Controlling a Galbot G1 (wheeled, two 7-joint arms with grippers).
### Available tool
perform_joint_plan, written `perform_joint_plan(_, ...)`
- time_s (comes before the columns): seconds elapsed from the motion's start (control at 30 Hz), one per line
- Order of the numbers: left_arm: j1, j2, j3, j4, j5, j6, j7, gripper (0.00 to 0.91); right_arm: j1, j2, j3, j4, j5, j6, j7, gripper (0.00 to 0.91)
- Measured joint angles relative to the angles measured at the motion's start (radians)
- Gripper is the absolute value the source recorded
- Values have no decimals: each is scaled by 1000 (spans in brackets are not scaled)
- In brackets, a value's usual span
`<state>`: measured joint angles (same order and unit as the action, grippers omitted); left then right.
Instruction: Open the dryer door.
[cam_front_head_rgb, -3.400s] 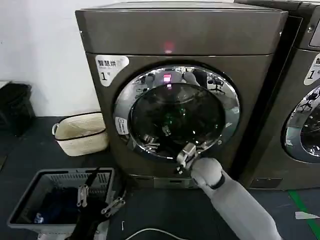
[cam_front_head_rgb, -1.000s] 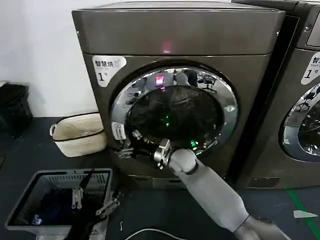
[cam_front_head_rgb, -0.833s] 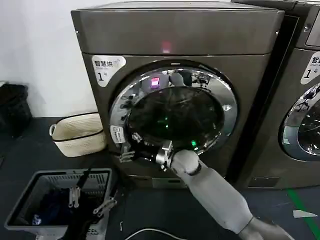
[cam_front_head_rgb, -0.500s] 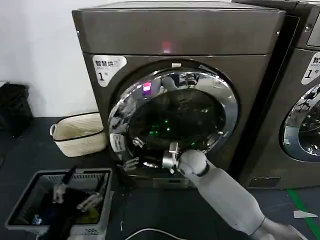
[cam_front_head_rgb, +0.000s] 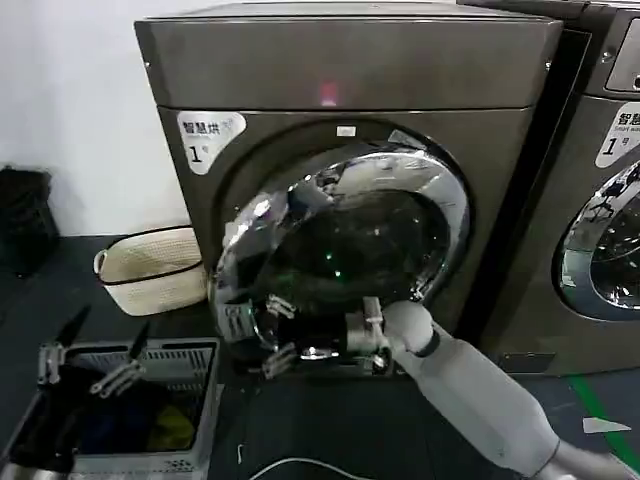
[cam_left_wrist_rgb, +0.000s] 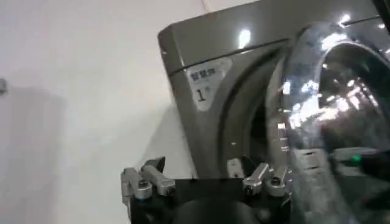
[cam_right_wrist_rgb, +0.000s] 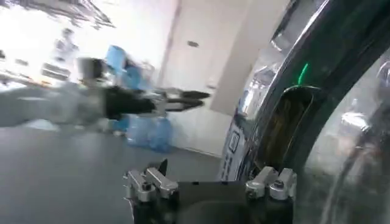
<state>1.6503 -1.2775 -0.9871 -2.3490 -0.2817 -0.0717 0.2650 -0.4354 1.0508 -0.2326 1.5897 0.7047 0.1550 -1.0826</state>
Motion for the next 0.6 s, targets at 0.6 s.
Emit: perform_joint_plan(0.6, -121, 131, 84, 115, -89, 35, 15, 907, -206, -155, 243, 147, -9, 54, -251, 907)
